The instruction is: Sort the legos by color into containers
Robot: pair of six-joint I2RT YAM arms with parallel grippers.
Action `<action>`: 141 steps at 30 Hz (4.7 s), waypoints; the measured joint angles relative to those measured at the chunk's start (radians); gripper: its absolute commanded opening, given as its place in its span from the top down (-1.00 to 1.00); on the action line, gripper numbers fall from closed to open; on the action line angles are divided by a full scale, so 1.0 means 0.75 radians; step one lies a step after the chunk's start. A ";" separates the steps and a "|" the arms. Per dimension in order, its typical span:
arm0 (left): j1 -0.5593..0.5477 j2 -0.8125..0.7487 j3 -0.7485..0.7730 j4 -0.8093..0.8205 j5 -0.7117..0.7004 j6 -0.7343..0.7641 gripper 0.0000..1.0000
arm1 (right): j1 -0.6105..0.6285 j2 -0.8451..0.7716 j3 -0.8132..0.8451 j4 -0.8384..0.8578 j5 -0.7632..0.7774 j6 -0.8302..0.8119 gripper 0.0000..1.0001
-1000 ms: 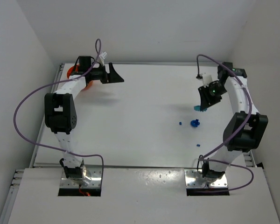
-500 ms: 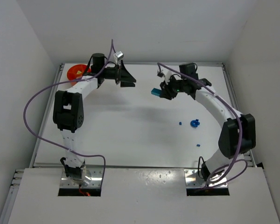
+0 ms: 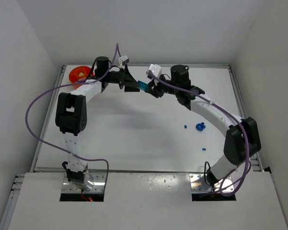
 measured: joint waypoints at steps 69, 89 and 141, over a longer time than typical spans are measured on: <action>0.647 0.256 0.867 -1.194 -1.811 1.126 0.79 | -0.537 0.231 0.351 -0.925 0.038 0.549 -0.87; 0.605 0.311 0.815 -1.152 -1.682 1.117 0.85 | -0.541 0.231 0.311 -0.917 0.036 0.541 -0.87; 0.235 0.164 0.674 -1.200 -2.090 1.216 0.90 | -0.541 0.227 0.250 -0.895 0.037 0.488 -0.87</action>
